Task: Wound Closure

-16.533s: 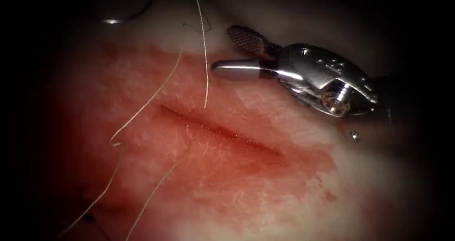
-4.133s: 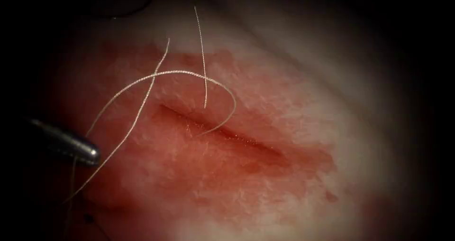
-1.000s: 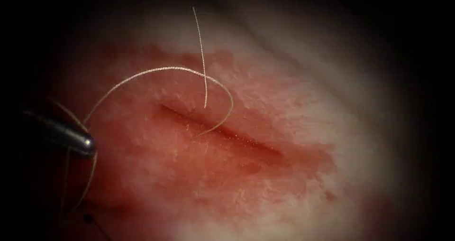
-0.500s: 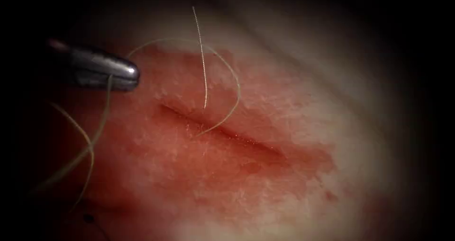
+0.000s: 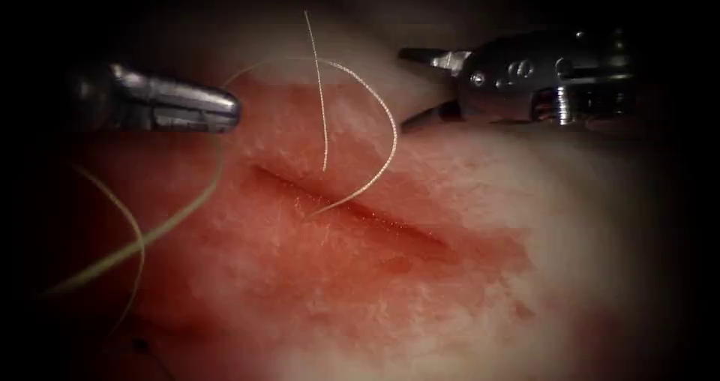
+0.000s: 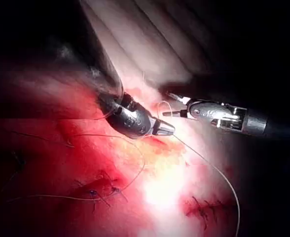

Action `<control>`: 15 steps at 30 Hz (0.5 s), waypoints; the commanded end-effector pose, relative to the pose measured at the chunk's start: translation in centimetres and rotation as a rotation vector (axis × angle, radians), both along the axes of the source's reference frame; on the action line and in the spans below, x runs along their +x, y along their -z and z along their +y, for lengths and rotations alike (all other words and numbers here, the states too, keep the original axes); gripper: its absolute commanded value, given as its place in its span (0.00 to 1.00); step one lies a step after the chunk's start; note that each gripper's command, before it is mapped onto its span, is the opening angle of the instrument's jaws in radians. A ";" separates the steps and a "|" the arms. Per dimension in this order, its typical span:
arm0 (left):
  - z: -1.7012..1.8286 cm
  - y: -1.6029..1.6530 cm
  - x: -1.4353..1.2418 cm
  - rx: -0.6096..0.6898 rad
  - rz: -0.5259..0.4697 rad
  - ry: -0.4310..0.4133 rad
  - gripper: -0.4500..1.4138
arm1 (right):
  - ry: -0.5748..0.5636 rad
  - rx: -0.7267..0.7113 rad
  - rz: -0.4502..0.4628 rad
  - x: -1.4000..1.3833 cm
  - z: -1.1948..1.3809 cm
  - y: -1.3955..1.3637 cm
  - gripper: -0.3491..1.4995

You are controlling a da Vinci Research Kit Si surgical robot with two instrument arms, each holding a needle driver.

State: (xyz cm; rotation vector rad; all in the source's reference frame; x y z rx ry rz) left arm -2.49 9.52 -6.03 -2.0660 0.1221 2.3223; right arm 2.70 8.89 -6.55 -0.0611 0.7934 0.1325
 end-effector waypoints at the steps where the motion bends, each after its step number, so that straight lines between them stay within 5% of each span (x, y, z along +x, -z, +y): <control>1: -0.06 -0.02 -0.04 -0.001 -0.004 -0.022 0.05 | -0.028 -0.021 -0.008 0.03 0.01 -0.10 0.98; 4: -0.10 0.00 -0.03 -0.001 -0.008 -0.034 0.05 | -0.062 -0.034 0.001 0.02 0.01 -0.09 0.95; 5: -0.11 0.02 -0.02 -0.001 -0.009 -0.035 0.05 | -0.058 -0.020 0.027 0.02 0.00 -0.08 0.82; 6: -0.13 0.03 -0.02 0.000 -0.007 -0.038 0.05 | -0.056 0.028 0.076 0.01 -0.01 -0.06 0.35; 7: -0.13 0.03 -0.02 0.000 -0.007 -0.038 0.05 | -0.056 0.034 0.082 0.03 -0.02 -0.05 0.00; 15: -0.07 -0.01 -0.02 0.000 -0.004 -0.034 0.05 | -0.162 0.157 0.264 0.16 -0.01 -0.04 0.00</control>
